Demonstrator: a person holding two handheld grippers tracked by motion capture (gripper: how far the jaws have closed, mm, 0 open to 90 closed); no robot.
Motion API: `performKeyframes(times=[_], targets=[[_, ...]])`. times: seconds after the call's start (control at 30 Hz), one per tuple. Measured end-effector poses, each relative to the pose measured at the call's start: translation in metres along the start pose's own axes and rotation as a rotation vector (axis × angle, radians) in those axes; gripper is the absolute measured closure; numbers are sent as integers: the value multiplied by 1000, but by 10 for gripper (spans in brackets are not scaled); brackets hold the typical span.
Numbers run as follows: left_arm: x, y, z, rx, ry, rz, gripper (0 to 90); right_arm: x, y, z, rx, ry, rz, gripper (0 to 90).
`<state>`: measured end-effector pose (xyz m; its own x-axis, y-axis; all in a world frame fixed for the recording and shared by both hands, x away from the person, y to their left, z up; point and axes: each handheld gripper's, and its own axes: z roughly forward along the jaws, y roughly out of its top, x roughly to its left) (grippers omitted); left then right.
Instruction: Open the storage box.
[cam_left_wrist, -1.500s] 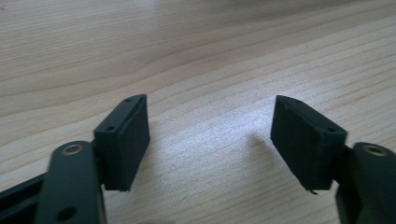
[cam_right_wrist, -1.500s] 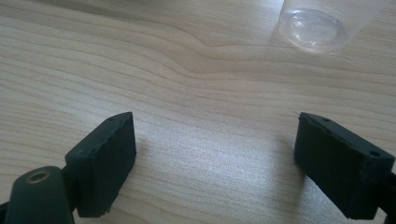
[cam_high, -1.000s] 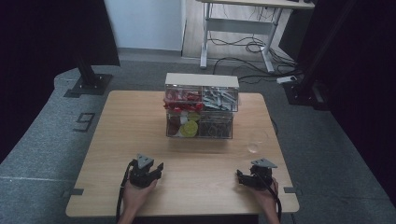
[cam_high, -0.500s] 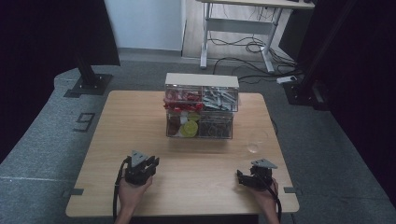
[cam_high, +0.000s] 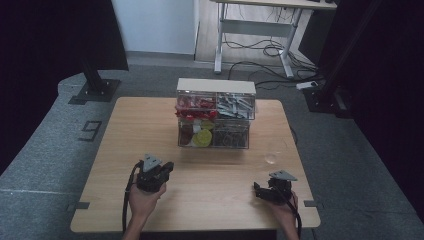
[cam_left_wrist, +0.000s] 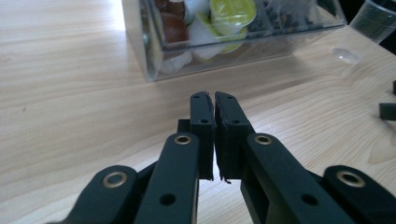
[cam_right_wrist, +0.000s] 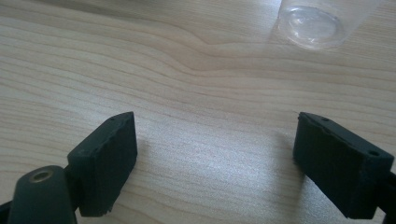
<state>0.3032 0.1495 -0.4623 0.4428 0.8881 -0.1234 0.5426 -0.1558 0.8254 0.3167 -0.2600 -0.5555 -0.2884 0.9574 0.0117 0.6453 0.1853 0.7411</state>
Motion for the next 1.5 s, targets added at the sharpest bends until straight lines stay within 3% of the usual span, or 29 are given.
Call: performKeyframes(times=[0.17,0.6,1.0,1.23,1.5], targets=[[-5,9,5,6,-21,13,892,0,0,0,0,1,0,138],[-4,15,15,17,-38,-3,900,0,0,0,0,0,0,137],[-5,18,36,47,-42,-3,900,0,0,0,0,-1,1,136],[-1,18,47,65,-56,-31,900,-1,0,1,0,-3,1,136],[-3,21,60,88,-65,-19,900,-1,0,1,0,-4,2,136]])
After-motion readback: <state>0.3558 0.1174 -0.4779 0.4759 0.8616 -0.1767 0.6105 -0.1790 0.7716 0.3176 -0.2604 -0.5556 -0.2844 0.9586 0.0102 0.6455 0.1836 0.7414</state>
